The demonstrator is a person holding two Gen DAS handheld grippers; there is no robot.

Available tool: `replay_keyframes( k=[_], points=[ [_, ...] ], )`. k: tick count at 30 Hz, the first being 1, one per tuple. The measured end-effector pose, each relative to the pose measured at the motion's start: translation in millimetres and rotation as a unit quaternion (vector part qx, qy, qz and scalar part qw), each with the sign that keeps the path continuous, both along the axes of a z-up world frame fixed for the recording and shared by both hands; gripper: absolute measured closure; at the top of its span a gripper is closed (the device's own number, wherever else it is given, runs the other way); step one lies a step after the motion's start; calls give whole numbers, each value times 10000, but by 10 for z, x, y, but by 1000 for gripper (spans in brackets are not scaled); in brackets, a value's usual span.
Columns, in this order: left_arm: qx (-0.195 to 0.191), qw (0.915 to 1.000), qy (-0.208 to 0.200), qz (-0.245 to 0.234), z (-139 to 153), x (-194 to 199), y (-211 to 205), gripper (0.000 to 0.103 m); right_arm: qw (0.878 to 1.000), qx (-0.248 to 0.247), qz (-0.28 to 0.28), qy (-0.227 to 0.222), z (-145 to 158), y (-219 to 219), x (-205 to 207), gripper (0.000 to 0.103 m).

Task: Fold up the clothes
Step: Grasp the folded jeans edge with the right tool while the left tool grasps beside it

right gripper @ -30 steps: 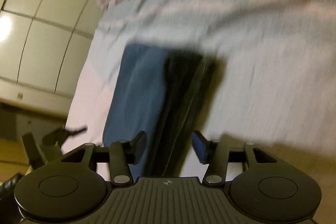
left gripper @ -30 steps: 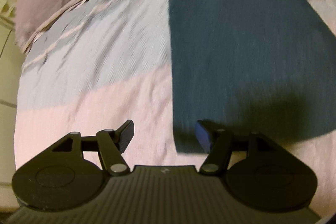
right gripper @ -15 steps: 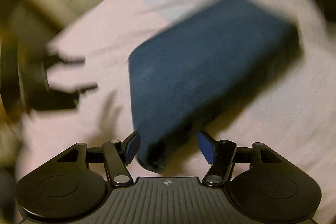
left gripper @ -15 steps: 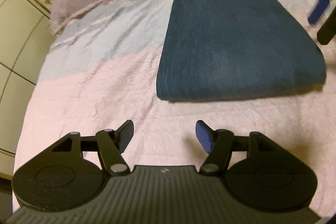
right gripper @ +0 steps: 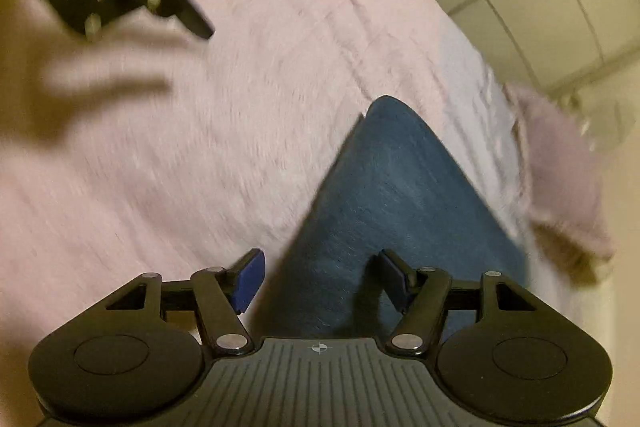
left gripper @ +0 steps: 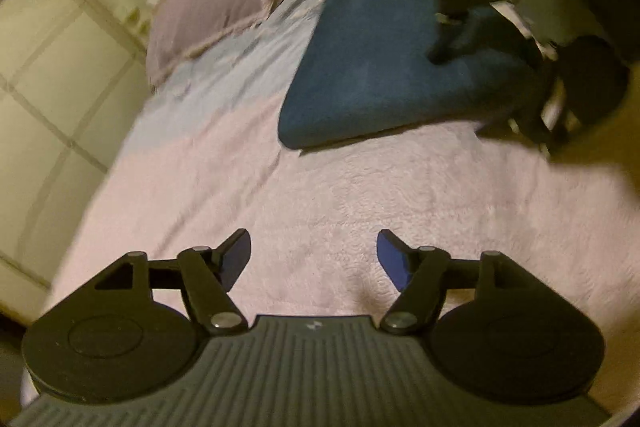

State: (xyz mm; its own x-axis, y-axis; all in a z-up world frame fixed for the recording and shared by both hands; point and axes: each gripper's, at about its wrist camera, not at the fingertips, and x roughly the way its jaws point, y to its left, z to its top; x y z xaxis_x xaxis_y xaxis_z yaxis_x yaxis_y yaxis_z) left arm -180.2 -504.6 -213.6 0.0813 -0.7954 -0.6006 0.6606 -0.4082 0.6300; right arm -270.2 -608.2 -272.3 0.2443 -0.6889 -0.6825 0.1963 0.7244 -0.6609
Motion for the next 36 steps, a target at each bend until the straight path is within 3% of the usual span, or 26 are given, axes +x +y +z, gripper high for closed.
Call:
replay_keyframes(
  k=[4,7,8,13,17,20,22,24,27,33,36],
  points=[
    [-244,9967,-683,-359,-302,-207,-110,35,9980,-472,412,-71,-165,-46,-350,39],
    [-511,9908,-1155,-490,-516,-342,-228,30,9957,-482,711,-339,-125,-106,-580,73],
    [-638,9881,-1293,-530,-567,-406,-261,29,9946,-465,791,-476,-94,-117,-681,78],
    [-1197,9701,-1882,-957,-746,-814,-412,24,9897,-429,1085,-831,163,41,-1258,81],
    [-1486,9491,-2363,-1462,-869,-1145,-524,24,9868,-466,1260,-903,333,273,-1725,81],
    [-1451,9375,-2644,-1739,-941,-1320,-536,24,9857,-512,1338,-887,369,387,-2079,81],
    [-1393,9319,-2774,-1876,-982,-1427,-531,33,9851,-558,1367,-881,380,463,-2316,81],
    [-1301,9346,-2739,-1860,-1004,-1504,-493,62,9842,-642,1350,-948,342,522,-2516,81],
    [-1273,9396,-2673,-1716,-1030,-1645,-373,84,9825,-805,1310,-1050,220,582,-2723,81],
    [-1021,9521,-2590,-1269,-900,-1913,4,88,9808,-1048,1112,-1211,97,738,-2884,79],
    [-782,9602,-2525,-897,-778,-2052,418,88,9792,-1006,1177,-1313,163,889,-3015,78]
  ],
)
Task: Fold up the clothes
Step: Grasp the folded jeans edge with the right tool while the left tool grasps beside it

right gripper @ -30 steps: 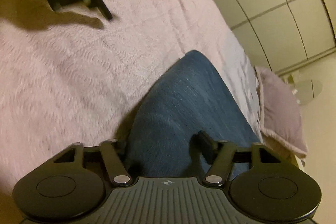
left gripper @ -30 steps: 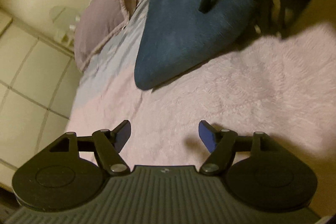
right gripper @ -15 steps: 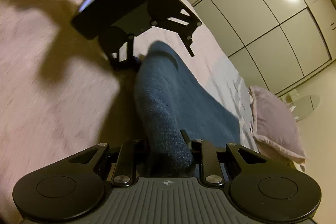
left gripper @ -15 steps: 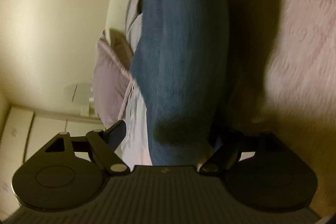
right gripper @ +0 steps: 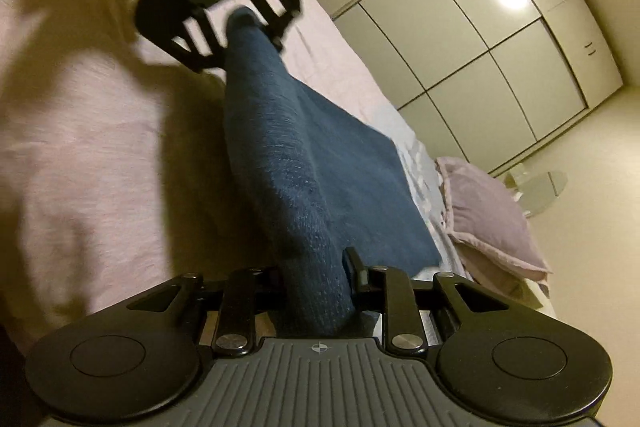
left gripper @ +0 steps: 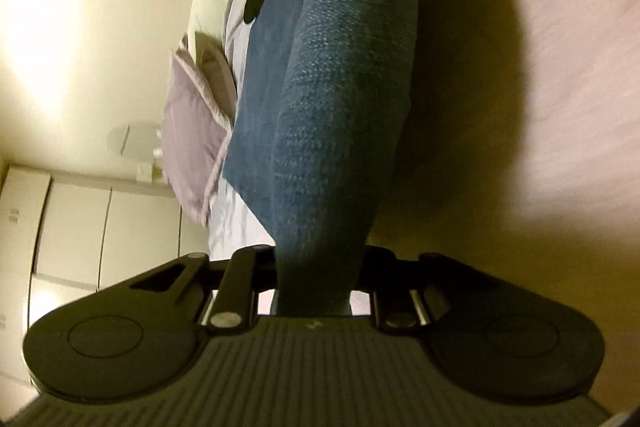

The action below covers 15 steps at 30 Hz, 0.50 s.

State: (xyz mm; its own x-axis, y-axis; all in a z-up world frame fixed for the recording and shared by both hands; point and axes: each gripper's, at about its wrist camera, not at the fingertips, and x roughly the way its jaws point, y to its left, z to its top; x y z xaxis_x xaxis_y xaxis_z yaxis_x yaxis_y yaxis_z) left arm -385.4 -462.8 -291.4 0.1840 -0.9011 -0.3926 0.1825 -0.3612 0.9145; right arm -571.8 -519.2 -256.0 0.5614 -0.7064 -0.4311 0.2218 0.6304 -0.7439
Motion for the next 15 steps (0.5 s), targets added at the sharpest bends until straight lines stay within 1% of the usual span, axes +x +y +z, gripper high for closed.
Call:
replay_keyframes(
  k=[3,5,8,10,12,13,14,15],
  points=[
    [108,9991,83,404,92,-204,452,88,9998,58,188,-44,17,112,-96,74],
    [193,9980,10,606,80,-454,732,88,9997,89,231,-56,-3,165,-187,71],
    [295,9953,-83,917,12,-853,967,87,9998,132,144,-5,-76,237,-331,66],
    [238,9941,-5,1062,-15,-984,982,85,9999,157,-35,59,-142,277,-438,64],
    [163,9933,70,1143,-25,-1029,1047,80,9994,203,-268,84,-175,335,-547,62],
    [157,9938,150,1094,0,-970,1144,78,9989,268,-386,-22,-157,409,-610,58],
    [161,9942,246,1033,31,-903,1244,72,9980,337,-509,-131,-137,480,-674,51],
    [134,9945,358,977,81,-862,1302,64,9957,494,-722,-299,-99,521,-752,47]
  ],
)
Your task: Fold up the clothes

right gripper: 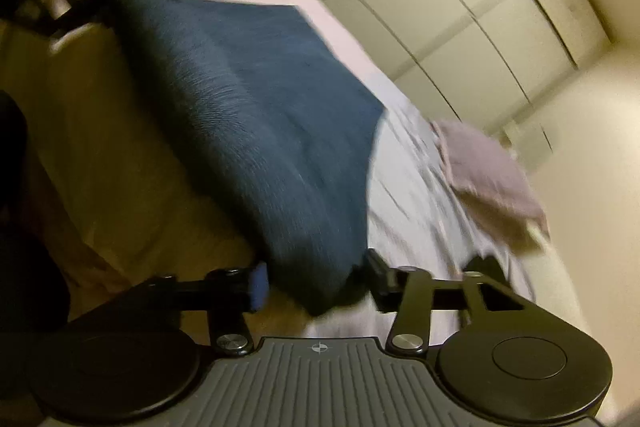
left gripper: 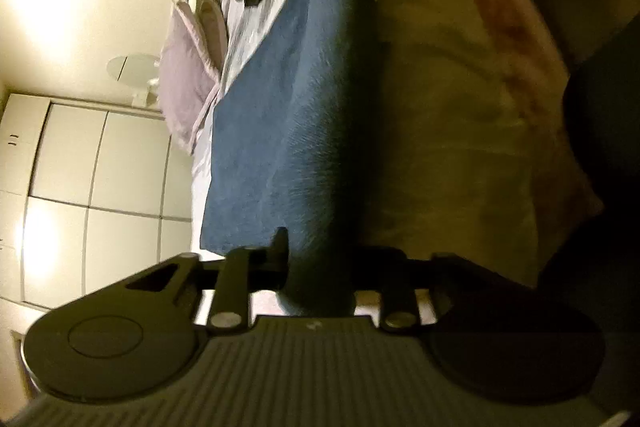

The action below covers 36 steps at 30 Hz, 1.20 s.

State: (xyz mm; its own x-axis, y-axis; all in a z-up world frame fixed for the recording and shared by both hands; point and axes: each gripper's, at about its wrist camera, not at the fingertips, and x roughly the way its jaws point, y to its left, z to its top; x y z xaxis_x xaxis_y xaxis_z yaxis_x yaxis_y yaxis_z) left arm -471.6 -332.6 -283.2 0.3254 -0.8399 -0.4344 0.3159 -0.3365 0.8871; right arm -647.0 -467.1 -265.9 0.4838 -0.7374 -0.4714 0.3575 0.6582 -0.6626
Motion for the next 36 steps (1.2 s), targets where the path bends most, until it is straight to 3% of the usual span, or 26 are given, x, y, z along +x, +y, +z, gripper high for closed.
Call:
replay_keyframes(
  k=[2,4,5,6,7,8,10,12,15,18,19,20,22,24,29,30,33,34,35,36],
  points=[
    [-145,9995,153,-224,114,90,178,53,9927,777,-606,-701,98,-27,-142,39],
    [-229,9981,305,-485,191,168,319,50,9643,1719,-1204,-1615,200,-97,-315,36],
    [-244,9970,408,-616,216,167,374,50,9337,2372,-1394,-2293,182,-166,-431,33],
    [-259,9956,511,-747,242,167,429,50,8935,3000,-1569,-2948,164,-235,-548,31],
    [-274,9939,614,-878,267,167,484,50,8443,3598,-1729,-3574,145,-304,-665,29],
    [-237,9911,747,-1073,309,209,538,50,7874,4151,-1871,-4155,125,-373,-778,29],
    [-205,9839,1013,-1455,402,328,650,50,6949,4795,-2041,-4954,5,-480,-858,29],
    [-287,9759,1254,-1762,494,461,771,49,6456,5077,-2001,-5342,-50,-552,-846,29],
    [-501,9792,1269,-1500,561,663,724,48,6002,5342,-1970,-5618,-102,-761,-764,29],
    [-692,9856,1143,-1035,553,809,523,48,5540,5602,-2309,-5709,-220,-976,-694,32],
    [-750,9864,1129,-928,552,843,457,48,5591,5575,-2243,-5712,-166,-1050,-678,66],
    [-803,9870,1125,-823,552,877,391,47,5650,5545,-2178,-5709,-110,-1125,-663,79],
    [-834,9878,1163,-617,523,950,211,46,6064,5394,-2069,-5464,98,-1319,-655,83],
    [-832,9889,1124,-498,491,996,15,44,6363,5213,-2000,-5322,310,-1623,-702,85],
    [-799,9918,922,-371,393,1027,-475,37,7178,4583,-1935,-4871,800,-2643,-668,84],
    [-796,9925,845,-387,359,1004,-574,36,7272,4601,-1940,-4710,793,-2831,-642,83],
    [-798,9934,667,-477,264,945,-796,33,7354,4811,-2190,-4240,585,-3254,-559,74],
    [-808,9934,620,-534,244,920,-848,32,7395,4809,-2331,-4092,515,-3237,-574,64],
    [-793,9935,530,-618,198,897,-901,28,7452,4671,-2469,-4069,476,-3133,-629,47],
    [-771,9936,427,-710,145,875,-953,24,7509,4526,-2603,-4044,440,-3028,-684,41]
  ],
)
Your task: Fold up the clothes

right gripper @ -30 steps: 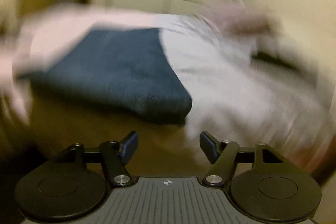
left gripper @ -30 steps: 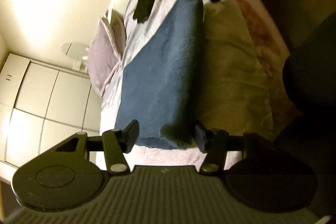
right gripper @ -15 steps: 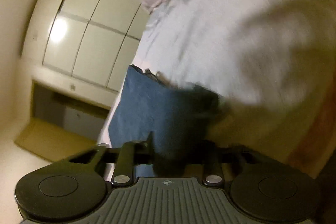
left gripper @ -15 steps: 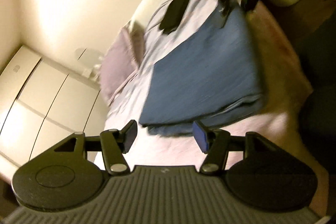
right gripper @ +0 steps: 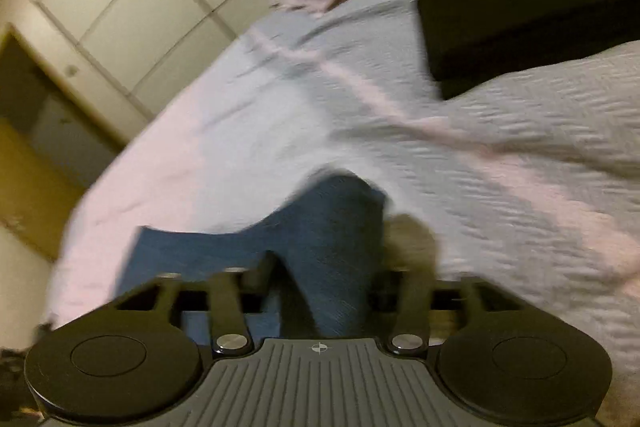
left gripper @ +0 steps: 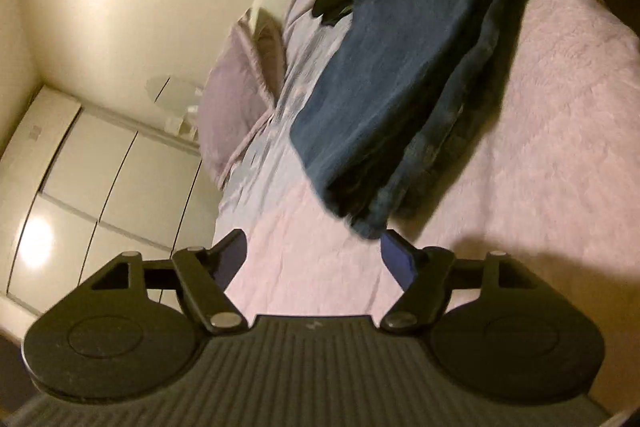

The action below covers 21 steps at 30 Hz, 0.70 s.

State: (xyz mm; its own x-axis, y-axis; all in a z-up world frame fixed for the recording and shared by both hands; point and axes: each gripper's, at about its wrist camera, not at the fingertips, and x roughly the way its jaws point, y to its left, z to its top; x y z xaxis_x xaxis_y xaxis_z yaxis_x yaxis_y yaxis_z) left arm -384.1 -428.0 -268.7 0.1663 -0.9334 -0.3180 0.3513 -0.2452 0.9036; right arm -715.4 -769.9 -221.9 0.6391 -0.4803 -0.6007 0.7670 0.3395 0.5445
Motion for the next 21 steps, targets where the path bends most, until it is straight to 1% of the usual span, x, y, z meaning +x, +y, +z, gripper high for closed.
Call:
replay_keyframes(
  k=[1,2,3,5,7,9,10,11,12,13,15,17,19,21],
  points=[
    [11,9999,-111,-84,-53,-22,-52,23,9997,-192,-91,142,19,138,-53,38],
    [51,9996,-227,-176,-114,-44,-97,23,9987,-392,-175,287,41,278,-102,38],
    [102,9990,-340,-267,-159,-66,-122,23,9960,-740,-118,486,106,454,-70,38],
    [169,9979,-460,-429,-251,-95,-184,23,9858,-1431,-2,881,236,808,-5,38],
    [196,9967,-550,-555,-336,-120,-238,22,9691,-2112,127,1266,363,1164,62,37],
    [220,9956,-637,-651,-407,-145,-279,22,9477,-2704,852,1468,357,1678,262,35],
    [236,9952,-653,-693,-438,-162,-303,22,9380,-2830,1187,1611,293,1830,405,31],
    [256,9949,-676,-703,-461,-174,-318,22,9237,-2954,1573,1862,197,2023,559,30],
    [277,9947,-701,-702,-483,-185,-330,22,9041,-3120,1956,2167,84,2199,704,30],
    [298,9949,-703,-665,-497,-189,-346,22,8754,-3376,2343,2545,-62,2379,848,29],
    [308,9959,-616,-583,-468,-186,-291,22,8206,-3720,2865,3257,-340,2581,1080,29],
    [328,9968,-483,-540,-419,-179,-239,21,7727,-4060,3088,3777,-533,2651,1221,30],
    [290,9972,-418,-548,-377,-167,-172,18,7206,-4370,3287,4264,-724,2719,1360,30],
    [277,9972,-424,-557,-374,-166,-150,18,6969,-4562,3324,4425,-790,2694,1422,30]
  ],
)
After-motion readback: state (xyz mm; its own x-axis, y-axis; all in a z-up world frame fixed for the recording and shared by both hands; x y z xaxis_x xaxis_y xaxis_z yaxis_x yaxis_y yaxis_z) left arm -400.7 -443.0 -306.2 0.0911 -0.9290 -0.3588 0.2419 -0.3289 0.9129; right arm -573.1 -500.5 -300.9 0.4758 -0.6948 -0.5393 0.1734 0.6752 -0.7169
